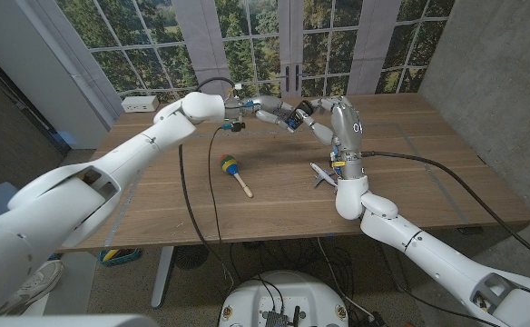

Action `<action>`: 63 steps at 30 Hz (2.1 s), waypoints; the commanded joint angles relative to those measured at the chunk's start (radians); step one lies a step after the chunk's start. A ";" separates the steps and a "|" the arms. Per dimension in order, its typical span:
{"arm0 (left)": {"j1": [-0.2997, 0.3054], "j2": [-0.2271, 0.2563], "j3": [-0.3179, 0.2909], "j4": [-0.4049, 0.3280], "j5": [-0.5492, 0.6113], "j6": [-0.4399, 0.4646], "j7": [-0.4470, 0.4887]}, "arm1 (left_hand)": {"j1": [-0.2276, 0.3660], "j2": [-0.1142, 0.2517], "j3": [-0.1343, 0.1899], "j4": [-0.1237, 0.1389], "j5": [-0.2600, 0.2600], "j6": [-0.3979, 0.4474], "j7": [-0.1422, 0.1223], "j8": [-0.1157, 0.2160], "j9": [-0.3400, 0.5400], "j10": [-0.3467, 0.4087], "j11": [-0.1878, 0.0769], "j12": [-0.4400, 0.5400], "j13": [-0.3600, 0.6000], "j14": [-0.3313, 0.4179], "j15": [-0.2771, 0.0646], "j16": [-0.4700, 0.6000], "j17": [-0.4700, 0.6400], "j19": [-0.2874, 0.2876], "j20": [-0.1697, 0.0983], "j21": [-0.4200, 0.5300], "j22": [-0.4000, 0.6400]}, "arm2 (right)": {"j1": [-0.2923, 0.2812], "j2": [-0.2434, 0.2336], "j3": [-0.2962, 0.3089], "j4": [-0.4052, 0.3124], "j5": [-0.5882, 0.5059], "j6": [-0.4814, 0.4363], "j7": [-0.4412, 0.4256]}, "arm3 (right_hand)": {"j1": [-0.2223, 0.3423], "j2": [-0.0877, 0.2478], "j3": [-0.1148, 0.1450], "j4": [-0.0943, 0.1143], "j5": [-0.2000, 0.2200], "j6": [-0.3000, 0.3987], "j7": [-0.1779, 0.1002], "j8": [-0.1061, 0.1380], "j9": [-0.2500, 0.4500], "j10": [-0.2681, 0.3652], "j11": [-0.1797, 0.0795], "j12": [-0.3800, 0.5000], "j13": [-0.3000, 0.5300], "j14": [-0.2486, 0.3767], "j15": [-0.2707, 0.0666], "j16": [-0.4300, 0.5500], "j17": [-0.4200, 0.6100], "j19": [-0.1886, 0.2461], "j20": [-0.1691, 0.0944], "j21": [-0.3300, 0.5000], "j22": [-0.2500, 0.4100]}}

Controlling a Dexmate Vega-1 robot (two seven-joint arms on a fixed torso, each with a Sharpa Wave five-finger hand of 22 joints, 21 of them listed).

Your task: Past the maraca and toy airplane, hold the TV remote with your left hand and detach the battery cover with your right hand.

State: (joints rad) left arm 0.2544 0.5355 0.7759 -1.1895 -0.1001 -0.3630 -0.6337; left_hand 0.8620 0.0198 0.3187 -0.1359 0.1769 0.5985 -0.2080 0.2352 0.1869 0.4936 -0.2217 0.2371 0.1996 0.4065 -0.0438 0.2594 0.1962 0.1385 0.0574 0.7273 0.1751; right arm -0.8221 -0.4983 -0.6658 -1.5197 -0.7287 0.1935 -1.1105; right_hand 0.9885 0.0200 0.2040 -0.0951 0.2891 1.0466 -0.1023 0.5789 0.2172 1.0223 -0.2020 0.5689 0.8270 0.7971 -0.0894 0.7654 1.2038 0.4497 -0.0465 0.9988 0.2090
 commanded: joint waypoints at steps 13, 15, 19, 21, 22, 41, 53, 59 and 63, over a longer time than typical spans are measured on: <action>0.117 0.002 -0.070 -0.077 0.132 -0.091 0.345 | 0.118 0.153 0.172 -0.016 0.035 0.360 0.153 0.121 0.059 0.611 0.014 0.202 0.106 0.419 -0.198 0.139 0.070 0.235 -0.159 0.090 0.029 | -0.003 0.023 0.020 0.021 -0.009 0.025 0.002 | 0.030 0.025 -0.006 -0.002 0.008 0.051 -0.036 0.006 -0.006 0.021 -0.002 -0.015 -0.001 0.024 -0.132 -0.013 0.003 0.000 -0.118 0.025 -0.002; 0.145 0.008 -0.081 -0.104 0.206 -0.111 0.450 | 0.120 0.152 0.171 -0.015 0.037 0.364 0.159 0.123 0.059 0.615 0.014 0.206 0.113 0.444 -0.199 0.145 0.074 0.246 -0.173 0.102 0.032 | -0.007 0.017 0.017 0.010 -0.002 0.010 0.009 | 0.031 0.025 -0.006 -0.003 0.008 0.055 -0.034 0.006 -0.008 0.023 -0.002 -0.018 -0.005 0.025 -0.132 -0.014 0.003 0.002 -0.115 0.028 -0.003; 0.200 0.017 -0.096 -0.155 0.430 -0.131 0.716 | 0.121 0.144 0.166 -0.013 0.042 0.380 0.148 0.129 0.059 0.627 0.014 0.214 0.124 0.468 -0.197 0.146 0.076 0.263 -0.198 0.122 0.036 | -0.025 0.002 0.019 -0.031 0.015 -0.038 0.050 | 0.034 0.030 -0.003 -0.007 0.009 0.039 -0.038 -0.003 -0.012 0.012 0.000 -0.038 -0.019 0.031 -0.131 -0.020 0.002 0.010 -0.093 0.039 -0.006; 0.215 0.016 -0.097 -0.161 0.525 -0.135 0.829 | 0.118 0.141 0.163 -0.011 0.045 0.386 0.141 0.132 0.060 0.632 0.014 0.216 0.127 0.471 -0.197 0.143 0.075 0.265 -0.203 0.127 0.037 | -0.033 -0.006 0.021 -0.050 0.028 -0.054 0.072 | 0.025 0.032 -0.004 -0.005 0.007 -0.004 -0.038 -0.021 -0.013 -0.018 0.002 -0.063 -0.030 0.024 -0.129 -0.031 -0.002 0.008 -0.079 0.044 -0.009; 0.222 0.014 -0.095 -0.162 0.576 -0.133 0.891 | 0.118 0.140 0.163 -0.010 0.045 0.387 0.140 0.132 0.060 0.633 0.014 0.217 0.128 0.471 -0.197 0.142 0.075 0.265 -0.204 0.128 0.038 | -0.037 -0.007 0.022 -0.057 0.032 -0.062 0.077 | 0.015 0.033 -0.007 0.000 0.005 -0.014 -0.038 -0.025 -0.013 -0.022 0.001 -0.069 -0.032 0.019 -0.128 -0.036 -0.003 0.006 -0.073 0.045 -0.011; 0.233 0.022 -0.046 -0.168 0.768 -0.063 1.180 | 0.111 0.128 0.150 -0.006 0.060 0.400 0.121 0.144 0.070 0.644 0.011 0.220 0.141 0.479 -0.198 0.128 0.074 0.271 -0.219 0.153 0.043 | -0.090 -0.053 0.035 -0.153 0.032 -0.174 0.134 | -0.035 0.115 0.032 0.013 -0.012 -0.106 -0.085 -0.085 -0.020 -0.102 -0.001 -0.180 -0.091 -0.035 -0.134 -0.135 -0.035 -0.029 -0.061 0.048 -0.022; 0.250 0.042 -0.047 -0.216 0.762 -0.040 1.169 | 0.111 0.127 0.146 -0.005 0.064 0.401 0.121 0.146 0.074 0.649 0.011 0.220 0.144 0.482 -0.198 0.123 0.075 0.272 -0.224 0.164 0.045 | -0.115 -0.069 0.044 -0.187 0.017 -0.239 0.131 | 0.000 0.139 0.078 -0.020 -0.035 -0.070 -0.093 -0.080 -0.021 -0.065 -0.001 -0.171 -0.073 -0.001 -0.137 -0.154 -0.038 -0.037 -0.087 0.059 -0.020; 0.266 0.055 -0.051 -0.252 0.773 -0.014 1.160 | 0.111 0.126 0.144 -0.006 0.066 0.401 0.119 0.148 0.076 0.650 0.011 0.218 0.144 0.482 -0.198 0.120 0.076 0.270 -0.223 0.168 0.046 | -0.138 -0.080 0.058 -0.213 0.017 -0.266 0.125 | -0.015 0.150 0.084 -0.010 -0.044 -0.084 -0.089 -0.086 -0.016 -0.071 0.000 -0.176 -0.068 0.001 -0.135 -0.164 -0.039 -0.041 -0.091 0.064 -0.019; 0.274 0.060 -0.053 -0.269 0.773 -0.006 1.151 | 0.111 0.125 0.142 -0.005 0.068 0.403 0.120 0.149 0.076 0.652 0.011 0.217 0.145 0.481 -0.198 0.117 0.076 0.269 -0.225 0.172 0.047 | -0.157 -0.083 0.070 -0.233 0.001 -0.309 0.112 | -0.018 0.152 0.089 -0.008 -0.047 -0.088 -0.092 -0.087 -0.014 -0.078 0.000 -0.181 -0.068 -0.002 -0.136 -0.171 -0.039 -0.043 -0.092 0.066 -0.019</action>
State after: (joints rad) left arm 0.5052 0.5776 0.7278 -1.4080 0.6596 -0.4002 0.5113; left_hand 0.9452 0.1084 0.4407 -0.1682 0.2401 0.9952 -0.0878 0.3786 0.2582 1.0665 -0.1432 0.4493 0.3413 0.8792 -0.1144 0.3831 0.2671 0.4008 -0.0412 0.8882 0.2163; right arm -0.9390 -0.5653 -0.6192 -1.7057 -0.7116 -0.0366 -0.9864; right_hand 0.9315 0.1115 0.2587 -0.1324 0.2466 0.9200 -0.1639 0.4897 0.1919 0.9487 -0.2001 0.3930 0.7539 0.7881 -0.0911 0.5988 1.1618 0.4139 -0.0464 1.0581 0.1887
